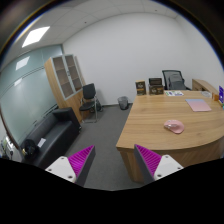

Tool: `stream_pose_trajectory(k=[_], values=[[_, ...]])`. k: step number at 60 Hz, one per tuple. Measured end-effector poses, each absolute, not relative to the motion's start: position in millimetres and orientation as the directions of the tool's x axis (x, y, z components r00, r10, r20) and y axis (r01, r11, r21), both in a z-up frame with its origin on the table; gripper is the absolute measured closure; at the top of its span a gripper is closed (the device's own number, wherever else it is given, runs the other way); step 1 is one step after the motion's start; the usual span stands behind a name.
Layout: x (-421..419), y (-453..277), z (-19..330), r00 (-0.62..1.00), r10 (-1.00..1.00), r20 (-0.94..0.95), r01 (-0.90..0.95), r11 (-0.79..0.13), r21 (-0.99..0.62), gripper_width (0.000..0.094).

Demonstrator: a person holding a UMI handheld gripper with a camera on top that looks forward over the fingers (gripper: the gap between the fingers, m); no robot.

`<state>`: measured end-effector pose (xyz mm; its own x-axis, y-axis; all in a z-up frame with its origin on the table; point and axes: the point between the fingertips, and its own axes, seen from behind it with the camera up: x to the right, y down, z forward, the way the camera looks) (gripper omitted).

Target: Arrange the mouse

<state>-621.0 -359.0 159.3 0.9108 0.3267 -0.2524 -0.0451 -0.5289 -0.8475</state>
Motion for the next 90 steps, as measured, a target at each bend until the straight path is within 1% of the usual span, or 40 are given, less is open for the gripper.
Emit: stream_pose_trajectory(k=[4, 8, 17, 26, 29, 35, 39, 45, 49, 57, 62, 67, 77, 88, 90], values=[[-612, -356, 151, 0.916, 0.327, -0.233, -0.029, -0.524, -0.851, 0.0109], [-594, -354, 135, 0.925, 0.299, -0.237, -0.041, -0.540, -0.841, 0.0110], [-529, -334, 103, 0.957, 0.230, -0.177, -0.023, -0.548, -0.836, 0.0109], [-462, -280, 83, 0.974, 0.174, -0.147, -0.039, -0.508, -0.860, 0.0110], [-438, -254, 71, 0.979, 0.164, -0.124, -0.027, -0.498, -0.867, 0.0110], [-409, -210, 59, 0.979, 0.178, -0.096, 0.005, -0.495, -0.869, 0.0110], [-393, -180, 53, 0.979, 0.199, -0.050, 0.051, -0.474, -0.879, 0.0111], [-382, -151, 28, 0.970, 0.244, -0.015, 0.111, -0.493, -0.863, 0.0114], [-382, -137, 20, 0.960, 0.278, -0.025, 0.123, -0.502, -0.856, 0.0112], [-378, -108, 14, 0.945, 0.327, 0.007, 0.171, -0.475, -0.863, 0.0117], [-383, -96, 10, 0.942, 0.333, -0.051, 0.128, -0.493, -0.860, 0.0110], [-384, -82, 9, 0.944, 0.318, -0.087, 0.091, -0.508, -0.857, 0.0106], [-377, -54, 7, 0.954, 0.284, -0.101, 0.063, -0.517, -0.854, 0.0107], [-356, -25, 5, 0.974, 0.215, -0.078, 0.044, -0.510, -0.859, 0.0112], [-354, -21, 3, 0.976, 0.203, -0.078, 0.038, -0.512, -0.858, 0.0129]])
